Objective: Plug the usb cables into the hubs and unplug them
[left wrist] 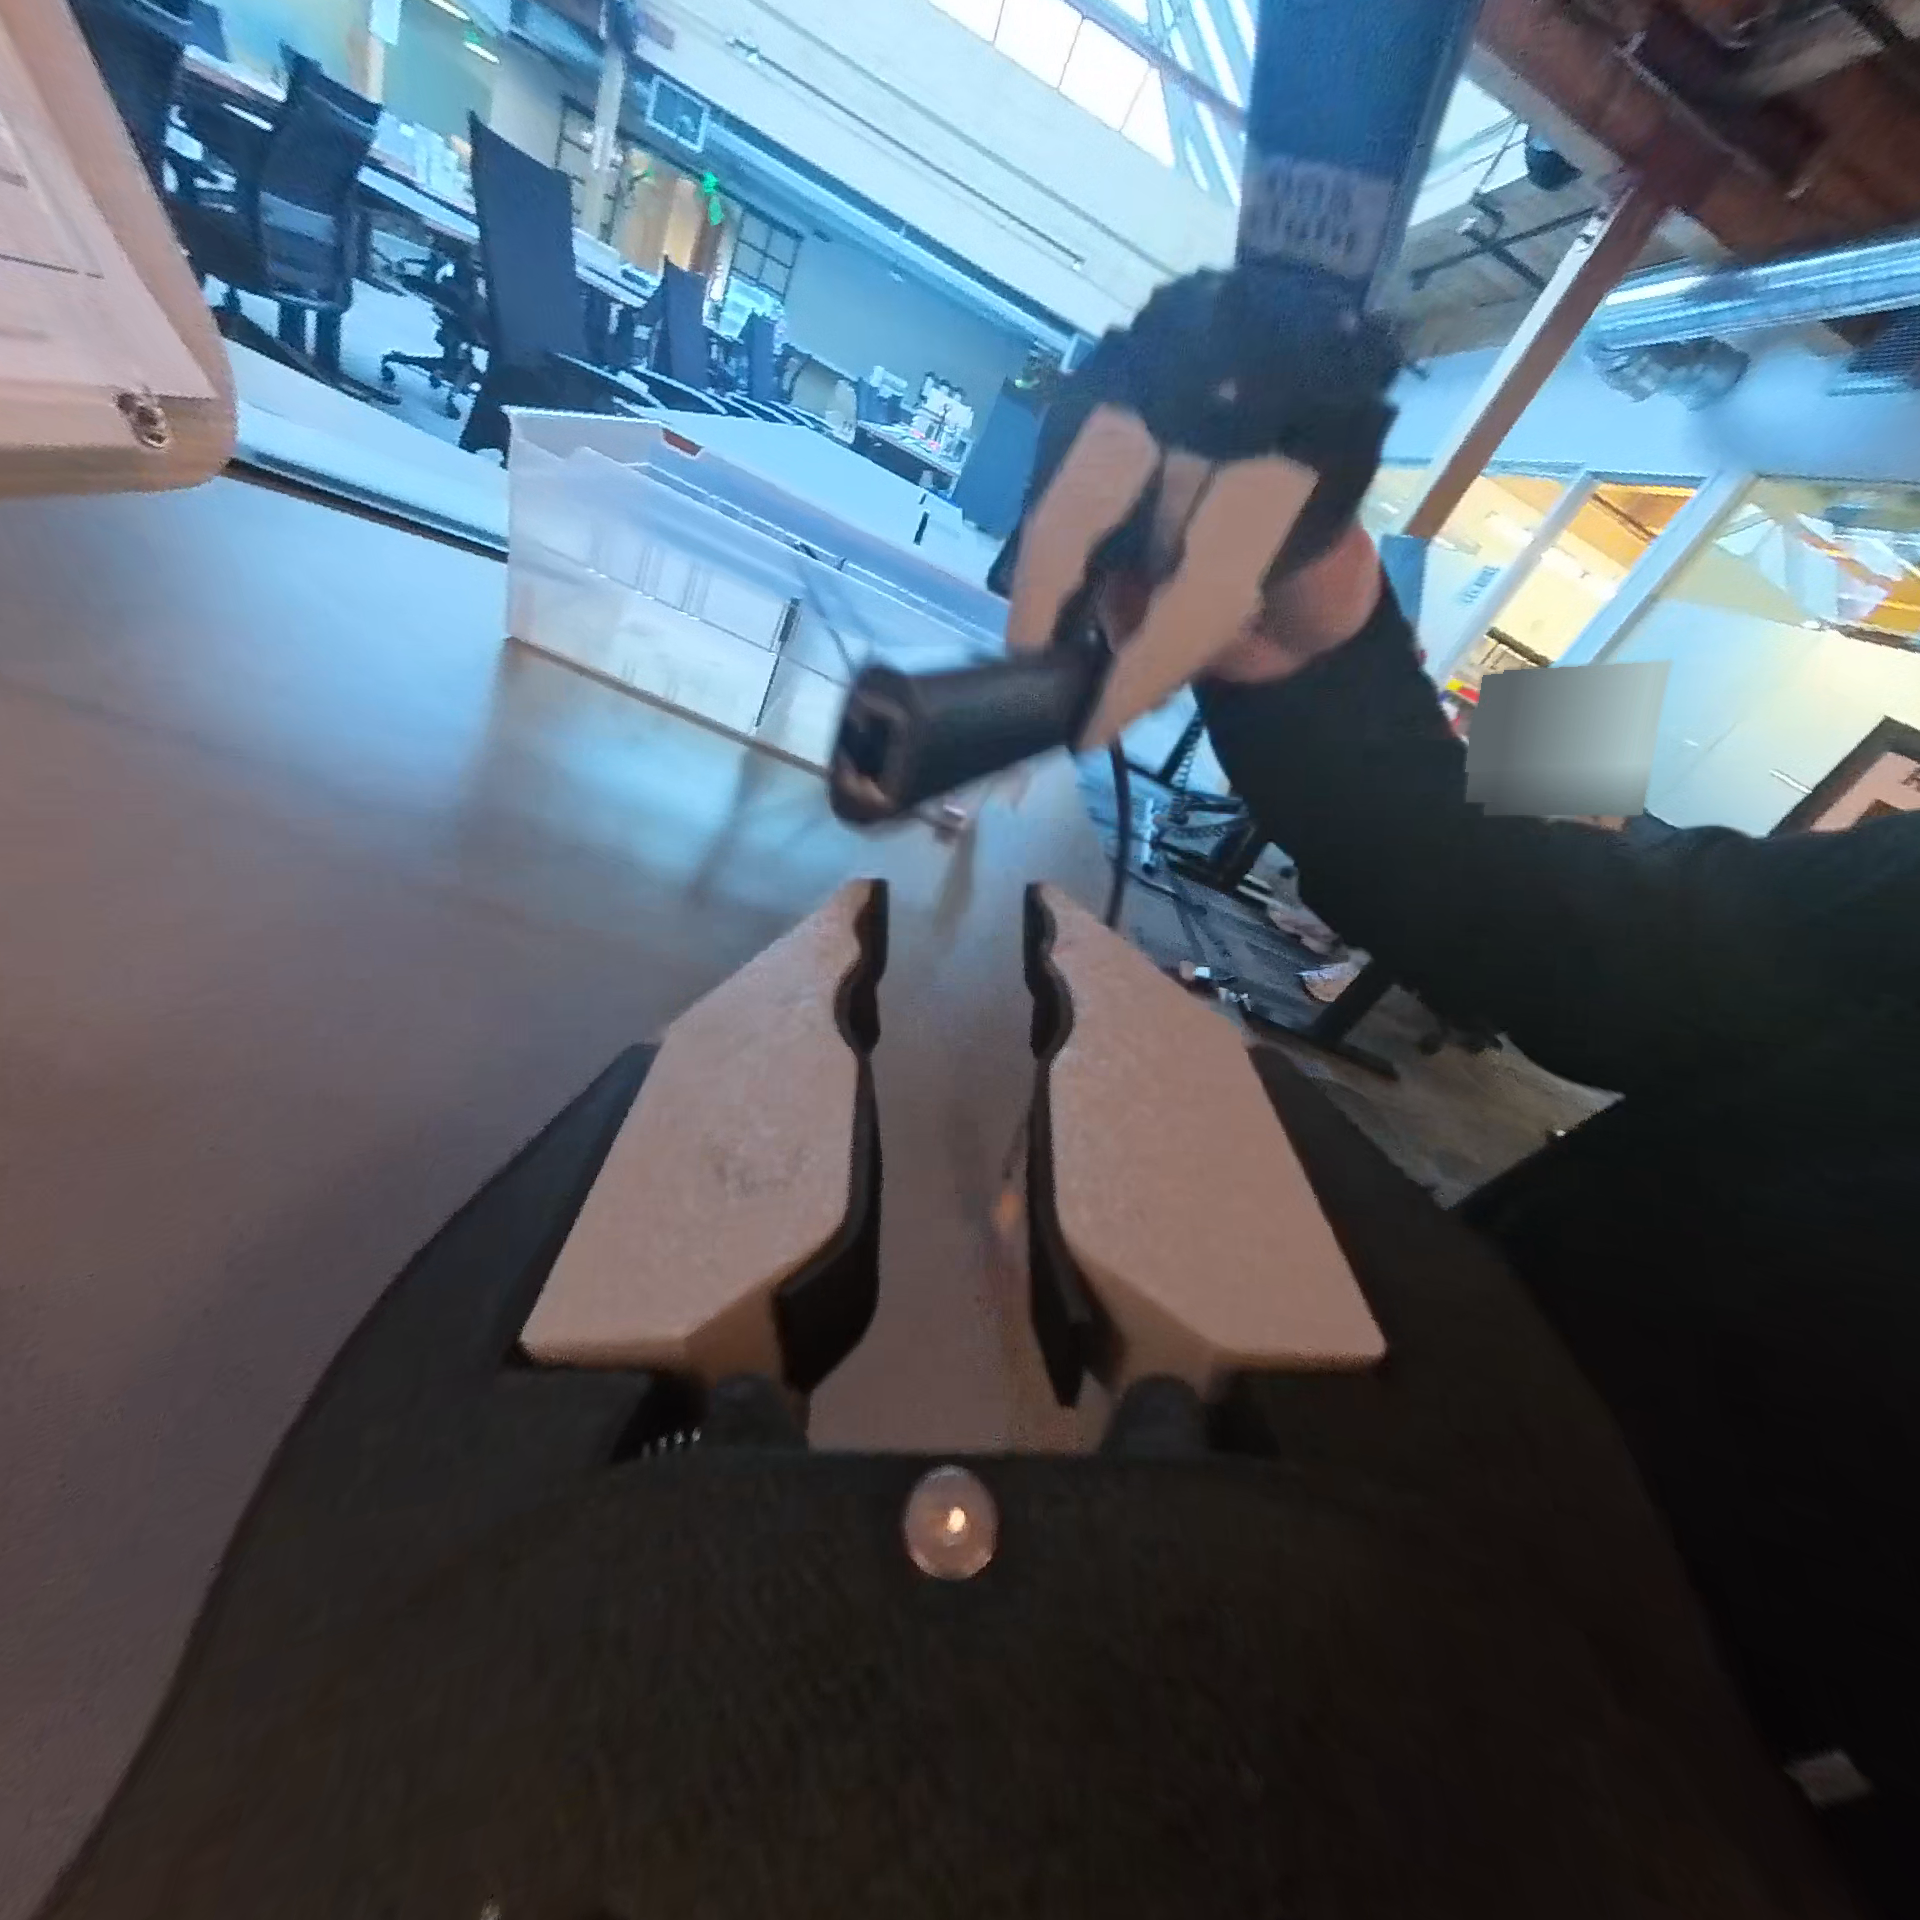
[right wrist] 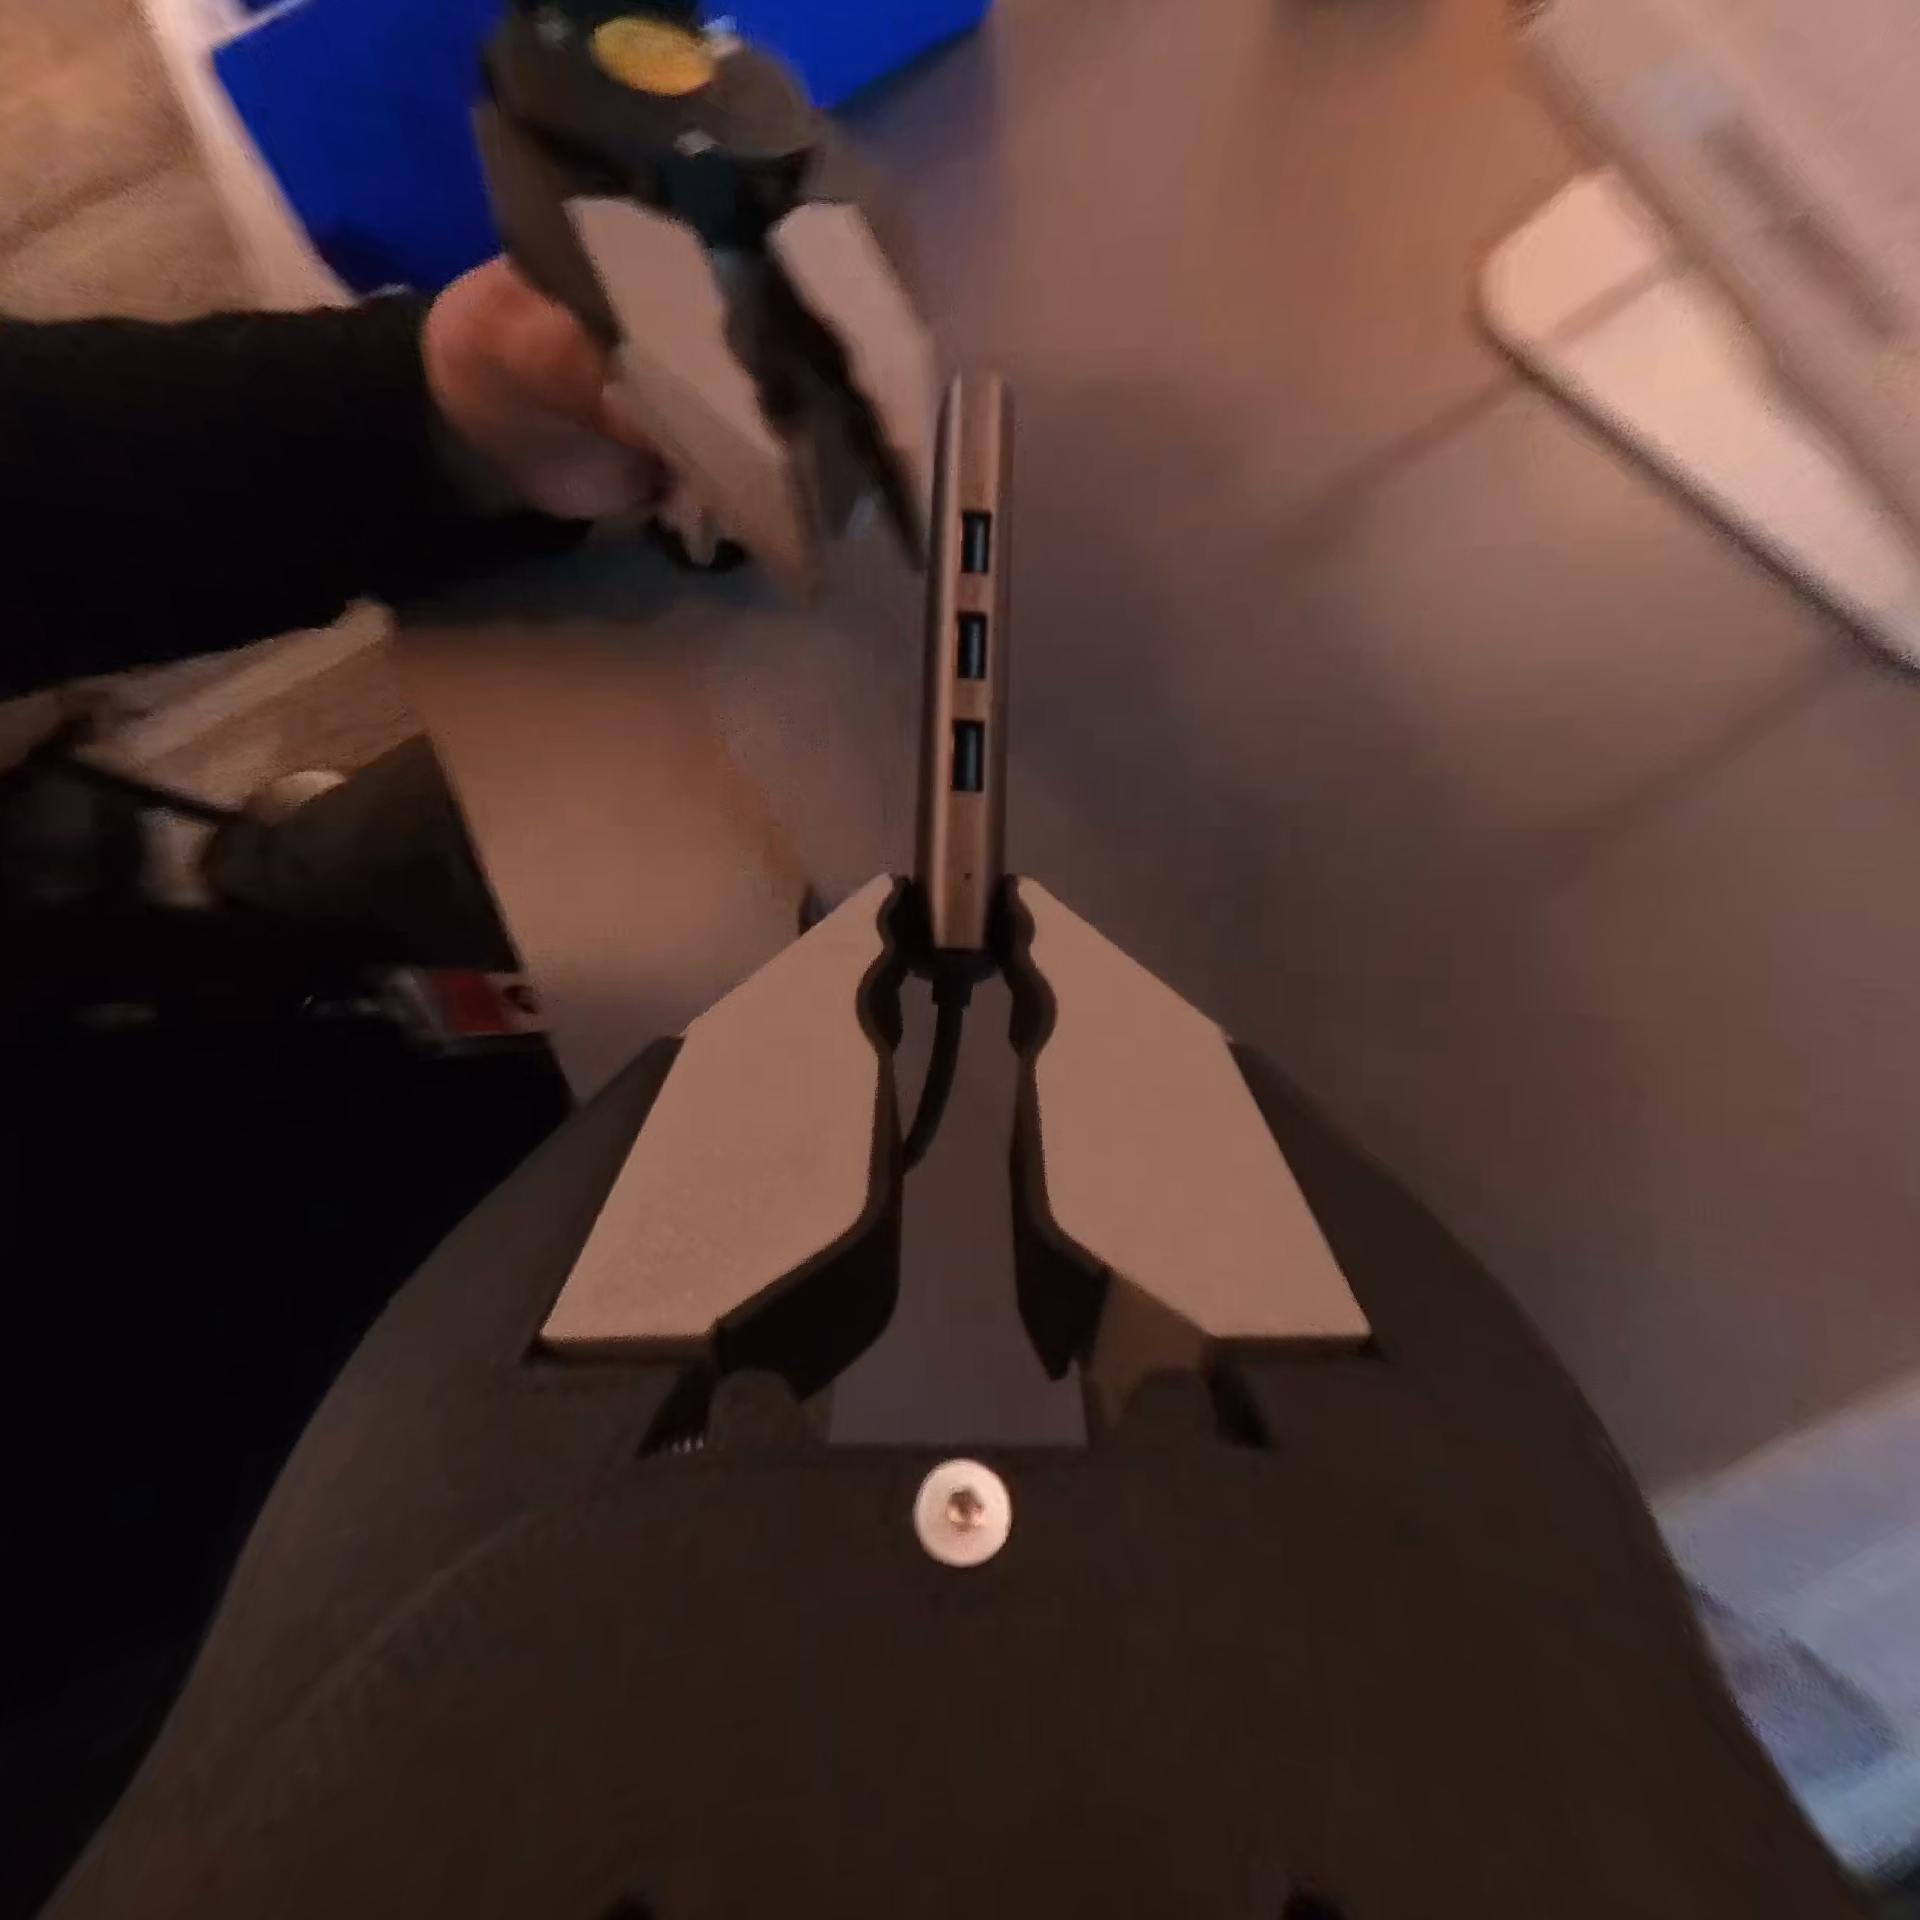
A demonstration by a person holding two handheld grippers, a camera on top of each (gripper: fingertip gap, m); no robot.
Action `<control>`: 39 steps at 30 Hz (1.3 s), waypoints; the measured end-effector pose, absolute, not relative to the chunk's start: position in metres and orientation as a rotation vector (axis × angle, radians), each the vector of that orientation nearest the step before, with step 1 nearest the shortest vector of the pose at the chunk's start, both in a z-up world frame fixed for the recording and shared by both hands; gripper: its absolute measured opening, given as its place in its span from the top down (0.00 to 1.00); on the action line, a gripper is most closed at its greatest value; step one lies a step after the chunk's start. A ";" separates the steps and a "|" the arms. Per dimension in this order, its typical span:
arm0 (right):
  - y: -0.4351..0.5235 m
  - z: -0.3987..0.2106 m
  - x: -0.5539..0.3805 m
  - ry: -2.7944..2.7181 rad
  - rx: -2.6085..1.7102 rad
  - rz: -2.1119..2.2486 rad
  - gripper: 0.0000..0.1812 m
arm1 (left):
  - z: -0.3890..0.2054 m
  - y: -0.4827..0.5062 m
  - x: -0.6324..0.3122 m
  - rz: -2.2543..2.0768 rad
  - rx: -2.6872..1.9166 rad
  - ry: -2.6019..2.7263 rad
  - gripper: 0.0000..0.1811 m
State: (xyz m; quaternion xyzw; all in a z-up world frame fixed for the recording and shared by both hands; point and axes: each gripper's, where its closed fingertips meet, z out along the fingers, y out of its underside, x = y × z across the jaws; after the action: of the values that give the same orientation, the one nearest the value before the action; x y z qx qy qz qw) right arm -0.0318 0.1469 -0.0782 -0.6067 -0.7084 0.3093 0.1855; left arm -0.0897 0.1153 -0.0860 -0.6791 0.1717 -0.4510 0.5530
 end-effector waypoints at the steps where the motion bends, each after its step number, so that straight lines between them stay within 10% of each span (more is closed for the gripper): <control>1: 0.163 -0.066 -0.025 -1.949 -1.708 0.790 0.93 | -0.085 0.114 -0.088 -1.078 -1.599 0.410 0.87; 12: 0.364 0.117 0.065 -1.132 -1.350 0.115 0.93 | -0.096 0.112 -0.081 -1.113 -1.650 0.432 0.90; 30: 0.459 -0.109 0.119 -1.871 -1.896 -0.016 0.92 | -0.103 0.117 -0.082 -1.152 -1.682 0.412 0.91; 39: 0.485 -0.062 0.075 -1.539 -1.898 -0.086 0.71 | -0.113 0.123 -0.084 -1.061 -1.749 0.423 0.89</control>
State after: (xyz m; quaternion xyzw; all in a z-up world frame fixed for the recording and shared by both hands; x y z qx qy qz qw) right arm 0.0753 0.4852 -0.0624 -0.7297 -0.5917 -0.0330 0.3411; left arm -0.0840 0.1227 -0.1132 -0.7240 0.1750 -0.4390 0.5025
